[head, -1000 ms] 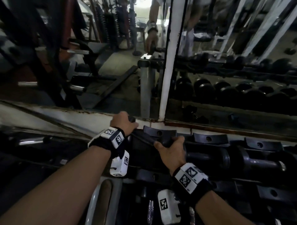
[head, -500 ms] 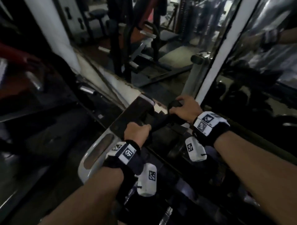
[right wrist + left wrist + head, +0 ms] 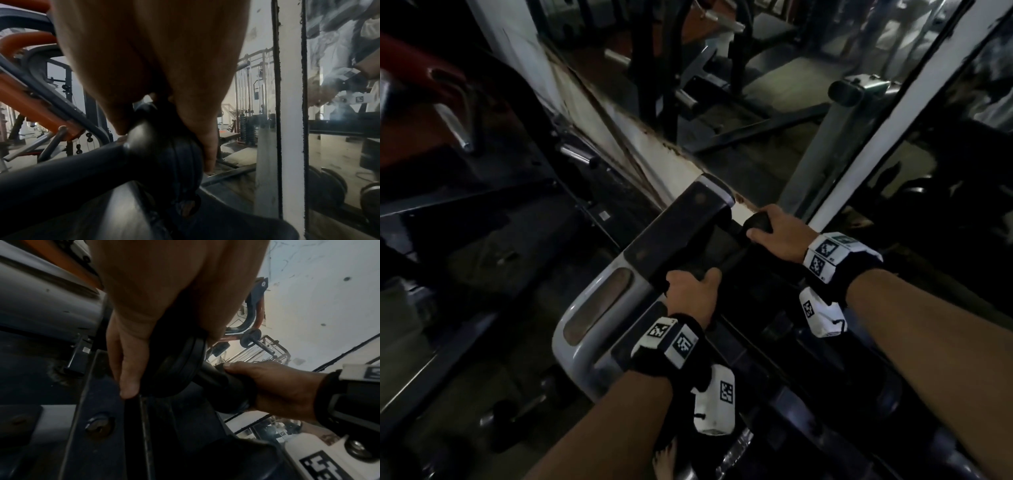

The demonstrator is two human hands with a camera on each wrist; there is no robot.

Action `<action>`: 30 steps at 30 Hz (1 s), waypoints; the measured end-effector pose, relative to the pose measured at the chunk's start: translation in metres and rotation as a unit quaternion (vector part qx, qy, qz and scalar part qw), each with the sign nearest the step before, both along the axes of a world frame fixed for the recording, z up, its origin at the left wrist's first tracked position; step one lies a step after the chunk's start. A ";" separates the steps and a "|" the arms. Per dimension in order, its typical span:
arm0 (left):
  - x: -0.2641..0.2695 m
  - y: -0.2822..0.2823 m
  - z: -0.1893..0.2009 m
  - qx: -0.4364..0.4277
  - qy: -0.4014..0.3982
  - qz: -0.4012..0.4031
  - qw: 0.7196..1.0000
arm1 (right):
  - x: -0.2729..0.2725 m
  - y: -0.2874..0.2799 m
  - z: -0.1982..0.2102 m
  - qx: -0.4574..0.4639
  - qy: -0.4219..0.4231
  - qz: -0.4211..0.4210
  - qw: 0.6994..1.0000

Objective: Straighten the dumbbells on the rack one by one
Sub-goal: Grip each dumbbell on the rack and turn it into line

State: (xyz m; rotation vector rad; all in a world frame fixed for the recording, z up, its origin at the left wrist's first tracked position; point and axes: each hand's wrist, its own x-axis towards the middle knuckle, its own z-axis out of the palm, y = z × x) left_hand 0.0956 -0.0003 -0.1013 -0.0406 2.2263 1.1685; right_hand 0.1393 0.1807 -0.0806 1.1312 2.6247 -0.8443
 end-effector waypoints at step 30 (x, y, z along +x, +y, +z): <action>0.026 -0.004 -0.012 0.018 -0.056 -0.035 0.998 | 0.018 -0.010 0.000 0.039 -0.023 -0.008 0.999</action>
